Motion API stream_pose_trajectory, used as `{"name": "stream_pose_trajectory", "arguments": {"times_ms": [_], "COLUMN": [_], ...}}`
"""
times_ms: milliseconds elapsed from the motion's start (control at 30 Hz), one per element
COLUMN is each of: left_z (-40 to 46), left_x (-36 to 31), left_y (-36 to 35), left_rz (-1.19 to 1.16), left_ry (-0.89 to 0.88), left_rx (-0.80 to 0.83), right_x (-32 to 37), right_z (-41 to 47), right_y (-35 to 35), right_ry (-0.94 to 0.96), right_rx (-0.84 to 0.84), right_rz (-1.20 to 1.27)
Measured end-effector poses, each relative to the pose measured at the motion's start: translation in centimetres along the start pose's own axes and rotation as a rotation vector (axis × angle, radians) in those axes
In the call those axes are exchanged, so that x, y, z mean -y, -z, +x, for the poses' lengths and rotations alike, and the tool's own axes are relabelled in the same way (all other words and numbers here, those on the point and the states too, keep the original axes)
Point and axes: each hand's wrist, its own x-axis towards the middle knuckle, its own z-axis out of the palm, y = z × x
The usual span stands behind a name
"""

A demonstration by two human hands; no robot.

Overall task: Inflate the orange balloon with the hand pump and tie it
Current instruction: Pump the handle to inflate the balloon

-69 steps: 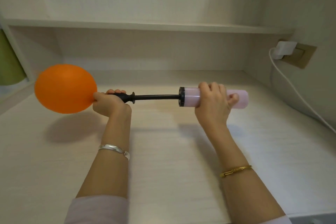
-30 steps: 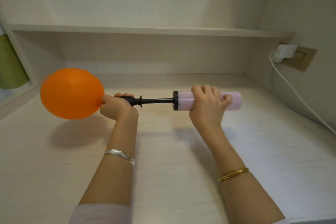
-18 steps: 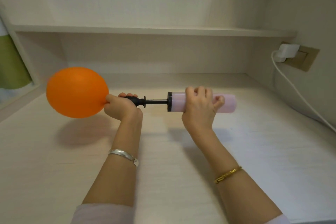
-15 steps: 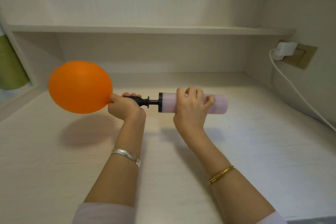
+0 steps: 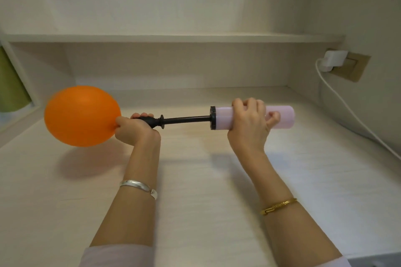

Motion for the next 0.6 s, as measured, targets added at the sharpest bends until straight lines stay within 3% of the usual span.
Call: {"name": "stream_pose_trajectory", "arguments": {"times_ms": [267,367,600], "left_z": [-2.1,-1.2,0.6], "left_x": [1.3,0.4,-1.2], "left_y": [-0.4,-0.3,0.2], "left_rz": [0.001,-0.036,-0.046], "left_ry": [-0.013,-0.006,-0.048], "left_rx": [0.075,0.067,0.012], "right_x": [4.5,3.0,-0.3], "right_z": [-2.3,-1.3,-0.1], "right_y": [-0.3,0.1,0.2], "right_ry": [0.102,0.115,0.007], "right_rx": [-0.061,-0.107,-0.019], "right_rz": [0.001,0.028,0.031]}}
